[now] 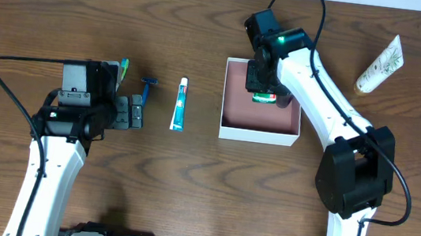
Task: Pack container
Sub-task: 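Lower the soap into the box beside the spray bottle and release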
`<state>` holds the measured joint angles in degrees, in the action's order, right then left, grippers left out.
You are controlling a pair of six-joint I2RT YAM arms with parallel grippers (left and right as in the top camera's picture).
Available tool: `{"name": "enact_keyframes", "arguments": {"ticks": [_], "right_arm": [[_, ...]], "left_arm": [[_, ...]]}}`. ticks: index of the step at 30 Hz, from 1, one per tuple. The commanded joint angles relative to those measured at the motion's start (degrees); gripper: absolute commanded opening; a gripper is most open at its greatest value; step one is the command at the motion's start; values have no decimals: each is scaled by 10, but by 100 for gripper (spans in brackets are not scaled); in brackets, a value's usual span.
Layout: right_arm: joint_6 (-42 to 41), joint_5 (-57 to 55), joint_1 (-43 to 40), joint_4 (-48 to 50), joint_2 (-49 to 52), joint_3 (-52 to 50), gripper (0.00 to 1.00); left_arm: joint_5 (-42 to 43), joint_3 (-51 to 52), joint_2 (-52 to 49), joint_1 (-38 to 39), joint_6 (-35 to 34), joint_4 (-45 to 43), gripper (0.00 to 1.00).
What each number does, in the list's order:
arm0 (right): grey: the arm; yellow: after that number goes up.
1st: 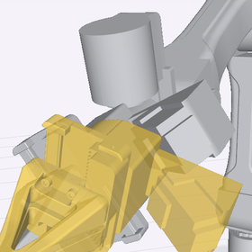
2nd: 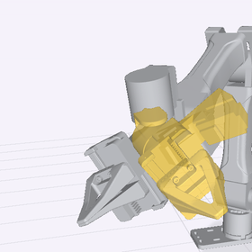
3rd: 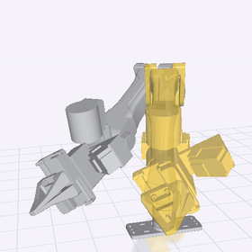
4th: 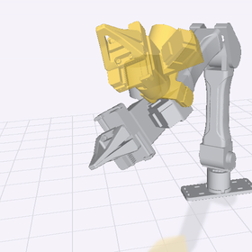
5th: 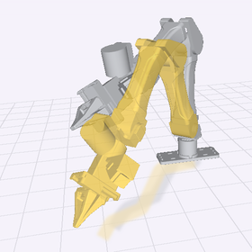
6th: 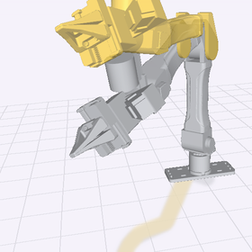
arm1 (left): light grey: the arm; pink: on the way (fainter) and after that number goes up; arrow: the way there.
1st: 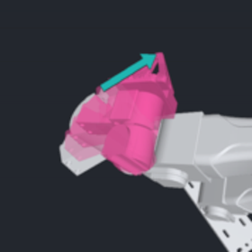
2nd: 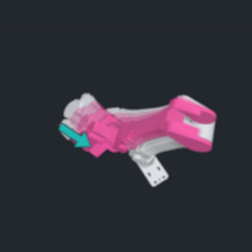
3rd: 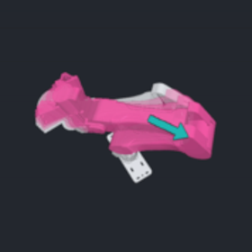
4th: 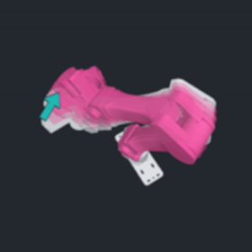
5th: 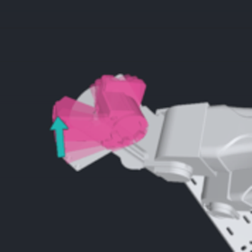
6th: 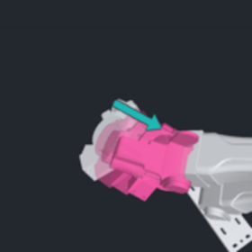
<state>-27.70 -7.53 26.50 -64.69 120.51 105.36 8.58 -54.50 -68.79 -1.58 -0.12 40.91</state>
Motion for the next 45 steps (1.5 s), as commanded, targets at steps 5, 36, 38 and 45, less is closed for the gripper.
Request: {"name": "enact_keyframes", "arguments": {"ticks": [5,36,38,45], "right_arm": [[25,1,1,17,11,-2,32],[43,4,-17,119,20,-83,34],[43,4,-20,119,20,-84,34],[57,5,-29,122,20,-86,37]], "left_arm": [[-5,-11,-2,2,5,0,98],[-5,-11,-2,2,5,0,98],[-5,-11,-2,2,5,0,98],[-5,-11,-2,2,5,0,98]]}}
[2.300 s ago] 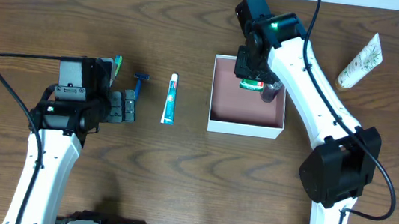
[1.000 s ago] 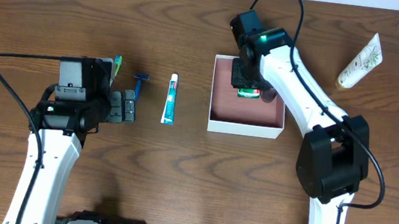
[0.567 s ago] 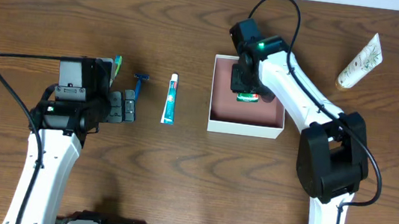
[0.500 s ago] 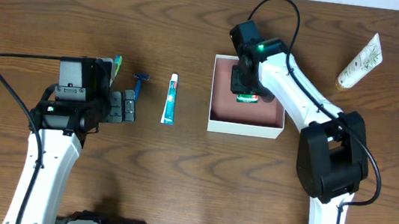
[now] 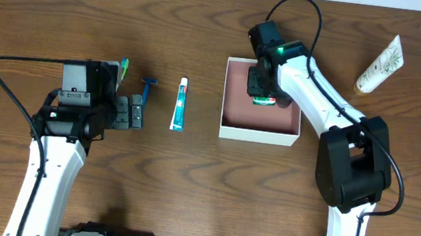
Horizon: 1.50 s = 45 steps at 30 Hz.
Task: Pack container
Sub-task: 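Lower the soap into the box beside the spray bottle and release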
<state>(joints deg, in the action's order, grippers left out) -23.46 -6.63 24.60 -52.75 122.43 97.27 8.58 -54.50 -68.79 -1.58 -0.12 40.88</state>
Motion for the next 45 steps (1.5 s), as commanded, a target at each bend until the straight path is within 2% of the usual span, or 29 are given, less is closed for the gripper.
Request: {"name": "enact_keyframes", "arguments": {"ticks": [1,12,19,45], "right_arm": [[15,-4,-10,3,1,-5,37],[15,-4,-1,7,1,-5,43],[15,-4,-1,7,1,-5,50],[12,-4,1,7,1,-5,54]], "left_arm": [[-5,-11,-2,2,5,1,98],[-5,-11,-2,2,5,0,98],[-5,-11,-2,2,5,1,98],[-5,-11,-2,2,5,1,98]]}}
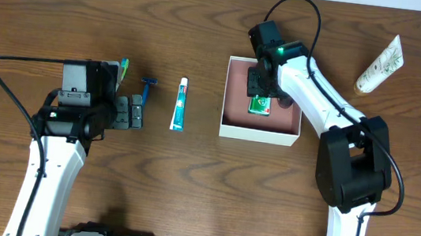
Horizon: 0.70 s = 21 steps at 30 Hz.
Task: Pack container
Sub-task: 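Lower the soap into the box beside the spray bottle and release, then raise the right gripper and retract it to the right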
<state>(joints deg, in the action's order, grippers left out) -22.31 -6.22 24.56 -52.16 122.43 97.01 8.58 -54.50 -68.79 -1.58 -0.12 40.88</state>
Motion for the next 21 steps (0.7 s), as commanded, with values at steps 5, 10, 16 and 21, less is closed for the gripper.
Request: {"name": "enact_keyframes", "arguments": {"ticks": [5,10,16,21], "right_arm": [[1,-8,3,2,1,-3,54],[1,10,3,-1,0,12,55],[8,54,3,-32,-9,84,56],[31,54,2,-85,-30,162,58]], "left_arm": [[-5,-11,-2,2,5,1,98],[-5,-11,-2,2,5,1,98],[-5,-11,-2,2,5,1,98],[-5,-11,-2,2,5,0,98]]}}
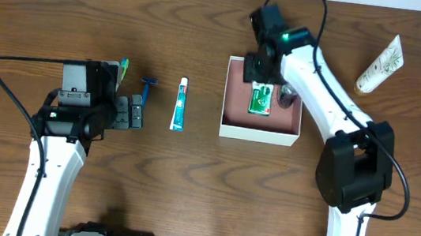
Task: Pack container
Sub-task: 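Raise the right gripper and retract it to the right, then lower the left gripper onto the Colgate toothpaste tube and grasp it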
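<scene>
The white box [229, 128] with a reddish floor stands right of centre in the overhead view. A green packet [259, 102] lies flat inside it, and a small dark item [286, 99] sits beside the packet near the right wall. My right gripper [258, 72] hangs over the box's back edge, apart from the packet, and looks open and empty. My left gripper [136, 115] rests open near the table's left side, with nothing between its fingers. A toothpaste tube [180, 104], a blue razor [149, 87] and a toothbrush [124, 67] lie on the table to the left of the box.
A cream lotion tube [380, 64] lies at the far right of the wooden table [202, 189]. The right arm's base [353, 178] stands just right of the box.
My right gripper was low over the green packet in the box; now it is higher and further back, clear of it. The packet lies fully in view. The left arm has not moved.
My right gripper first held the green packet over the back of the box. Then it was lower inside the box with the packet. After that the packet lay on the box floor under the gripper, and now the gripper is away from it.
</scene>
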`<state>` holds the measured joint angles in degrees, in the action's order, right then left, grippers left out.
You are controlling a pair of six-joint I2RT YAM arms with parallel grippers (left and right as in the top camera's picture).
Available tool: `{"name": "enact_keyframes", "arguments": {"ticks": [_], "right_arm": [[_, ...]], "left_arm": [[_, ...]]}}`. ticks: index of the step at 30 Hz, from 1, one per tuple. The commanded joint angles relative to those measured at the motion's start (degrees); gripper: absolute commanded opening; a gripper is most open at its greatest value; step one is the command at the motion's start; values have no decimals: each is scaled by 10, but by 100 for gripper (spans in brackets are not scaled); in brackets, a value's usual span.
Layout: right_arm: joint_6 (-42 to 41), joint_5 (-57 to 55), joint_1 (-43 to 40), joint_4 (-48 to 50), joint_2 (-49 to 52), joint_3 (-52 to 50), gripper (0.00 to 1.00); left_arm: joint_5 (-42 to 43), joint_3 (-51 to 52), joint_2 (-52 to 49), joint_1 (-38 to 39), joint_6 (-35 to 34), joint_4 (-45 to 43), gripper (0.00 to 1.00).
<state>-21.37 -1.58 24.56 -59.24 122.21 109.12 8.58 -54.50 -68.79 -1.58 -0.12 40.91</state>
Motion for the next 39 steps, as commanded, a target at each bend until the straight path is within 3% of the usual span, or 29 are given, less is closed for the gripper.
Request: {"name": "enact_keyframes", "arguments": {"ticks": [1,9,19,25,29,39], "right_arm": [[28,5,0,-30,-35,61,58],[35,-71,-63,-142,-116,185,65],[34,-136,-271,-249,-220,188,99],[22,-125,-403,-262,-217,155,99],[19,-113,-447,-235,-217,95,99],[17,-110,-482,-213,-217,-29,99]], "left_arm": [[-5,-11,-2,2,5,0,98],[-5,-11,-2,2,5,0,98],[-4,-11,-2,2,4,0,98],[-1,-11,-2,2,-69,11,98],[-1,-11,-2,2,-124,11,98],[-1,-11,-2,2,-131,22,98]]}}
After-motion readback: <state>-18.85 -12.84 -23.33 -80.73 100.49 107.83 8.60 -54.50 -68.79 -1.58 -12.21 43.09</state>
